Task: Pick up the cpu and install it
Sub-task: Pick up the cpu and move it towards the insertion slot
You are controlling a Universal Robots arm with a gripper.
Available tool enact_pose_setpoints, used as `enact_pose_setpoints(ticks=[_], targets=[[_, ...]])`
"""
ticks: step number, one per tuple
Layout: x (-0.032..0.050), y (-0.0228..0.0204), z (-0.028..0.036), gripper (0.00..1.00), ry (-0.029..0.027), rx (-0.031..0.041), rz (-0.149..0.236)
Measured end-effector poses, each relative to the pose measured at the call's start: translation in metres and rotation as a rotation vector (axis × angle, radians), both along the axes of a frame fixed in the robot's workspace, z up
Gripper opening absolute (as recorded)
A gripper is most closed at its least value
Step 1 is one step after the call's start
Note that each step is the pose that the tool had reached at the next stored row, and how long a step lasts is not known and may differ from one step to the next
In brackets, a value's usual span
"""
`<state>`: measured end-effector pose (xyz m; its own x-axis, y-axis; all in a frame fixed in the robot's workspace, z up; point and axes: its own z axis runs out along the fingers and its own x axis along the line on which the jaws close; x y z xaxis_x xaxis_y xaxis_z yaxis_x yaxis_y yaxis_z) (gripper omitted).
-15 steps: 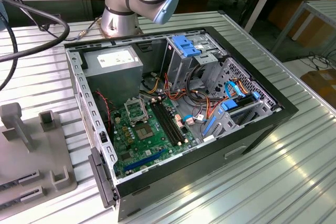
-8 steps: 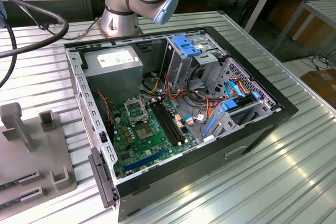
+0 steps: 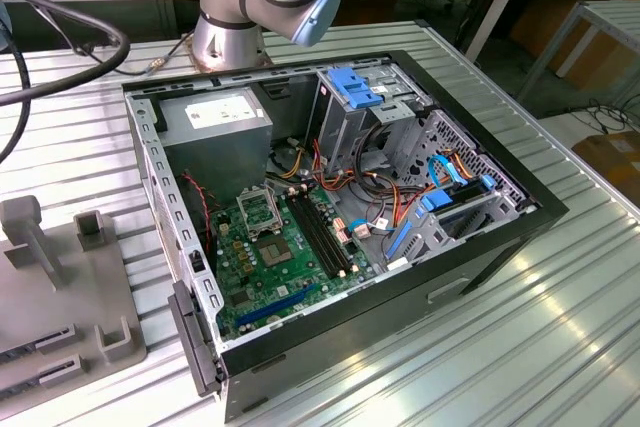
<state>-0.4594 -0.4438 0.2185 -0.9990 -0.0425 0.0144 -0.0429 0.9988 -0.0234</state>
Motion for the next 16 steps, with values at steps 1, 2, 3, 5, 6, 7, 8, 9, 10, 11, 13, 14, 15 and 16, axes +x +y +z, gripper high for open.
enact_pose_setpoints(ticks=[1, 2, 3, 5, 6, 7, 8, 9, 10, 11, 13, 14, 15, 16], targets=[[0.0, 0.0, 0.0001, 0.47, -0.0002, 0.0001, 0.0], [0.0, 0.0, 0.0005, 0.47, -0.0001, 0.0, 0.0], [0.0, 0.0, 0.001, 0.47, 0.0001, -0.0001, 0.0], [0.0, 0.0, 0.0023, 0.47, -0.0001, 0.0, 0.0], [0.0, 0.0, 0.0026, 0.47, -0.0002, 0.0001, 0.0], [0.0, 0.0, 0.0031, 0.47, -0.0001, 0.0, 0.0], [0.0, 0.0, 0.0035, 0.47, 0.0, 0.0, 0.0], [0.0, 0.0, 0.0038, 0.47, 0.0, 0.0, 0.0], [0.0, 0.0, 0.0041, 0.47, 0.0, 0.0, 0.0], [0.0, 0.0, 0.0043, 0.47, 0.0, 0.0, 0.0], [0.0, 0.0, 0.0047, 0.47, 0.0, 0.0, 0.0], [0.0, 0.0, 0.005, 0.47, 0.0, 0.0, 0.0], [0.0, 0.0, 0.0054, 0.47, 0.0001, -0.0001, 0.0], [0.0, 0.0, 0.0056, 0.47, 0.0, -0.0001, 0.0]])
